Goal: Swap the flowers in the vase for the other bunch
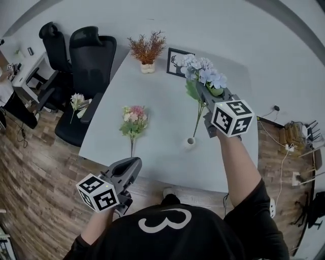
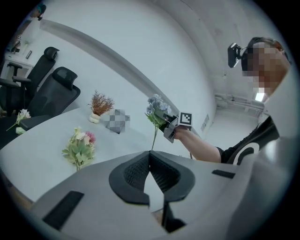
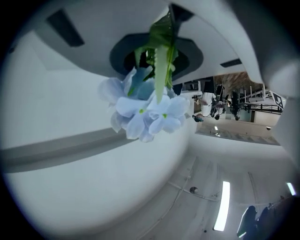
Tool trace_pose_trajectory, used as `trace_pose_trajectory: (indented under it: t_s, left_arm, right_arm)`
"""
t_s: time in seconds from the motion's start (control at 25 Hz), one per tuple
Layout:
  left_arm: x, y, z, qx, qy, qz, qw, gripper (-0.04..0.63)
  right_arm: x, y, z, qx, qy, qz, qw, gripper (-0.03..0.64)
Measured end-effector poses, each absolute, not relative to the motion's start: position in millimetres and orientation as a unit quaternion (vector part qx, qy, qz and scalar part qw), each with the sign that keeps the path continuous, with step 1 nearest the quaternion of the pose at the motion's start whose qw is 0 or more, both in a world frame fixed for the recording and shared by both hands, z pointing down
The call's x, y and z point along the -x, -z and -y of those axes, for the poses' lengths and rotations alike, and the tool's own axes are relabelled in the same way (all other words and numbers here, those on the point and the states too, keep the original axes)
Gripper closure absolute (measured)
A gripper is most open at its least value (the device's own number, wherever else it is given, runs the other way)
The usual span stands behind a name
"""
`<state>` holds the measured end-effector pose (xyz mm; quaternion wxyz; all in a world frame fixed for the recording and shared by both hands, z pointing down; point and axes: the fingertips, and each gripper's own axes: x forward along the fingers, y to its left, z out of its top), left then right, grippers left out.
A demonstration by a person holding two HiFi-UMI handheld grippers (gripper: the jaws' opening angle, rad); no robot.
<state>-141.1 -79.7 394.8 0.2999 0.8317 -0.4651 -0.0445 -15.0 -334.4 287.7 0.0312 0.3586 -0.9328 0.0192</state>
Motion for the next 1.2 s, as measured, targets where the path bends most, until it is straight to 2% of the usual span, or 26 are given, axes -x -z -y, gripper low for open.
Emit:
trace_pose_trajectory:
  t_s: [0.4,0.52,0.76,1.2]
  left_arm:
    - [109.7,-379.9,76.2,-0.852,0.036,0.436,0.287,0.584]
    - [105.4,-378.5,76.9,-0.854,0.034,0.434,0.285,0.584]
    - [100.2,-382.6,76.9,-0.851,0.03,0.436,0.29,0.584]
    - [97.5,-401.1,84.0,-0.842,0.016,0.441,0.31,0.584]
  right_arm:
    - [-13.0,-199.5,255.1,-0.323,0.073,0.941,-0.069,0.563]
    - [-17.3,-185.1,238.2,-0.323,0.116,0.936,-0.081,0.563]
    - [-25.7,-188.7,231.0,-0.298,0.095,0.94,-0.135,0.563]
    - [-9.0,-258.3,244.7,-0.275,0.08,0.952,-0.107,0.563]
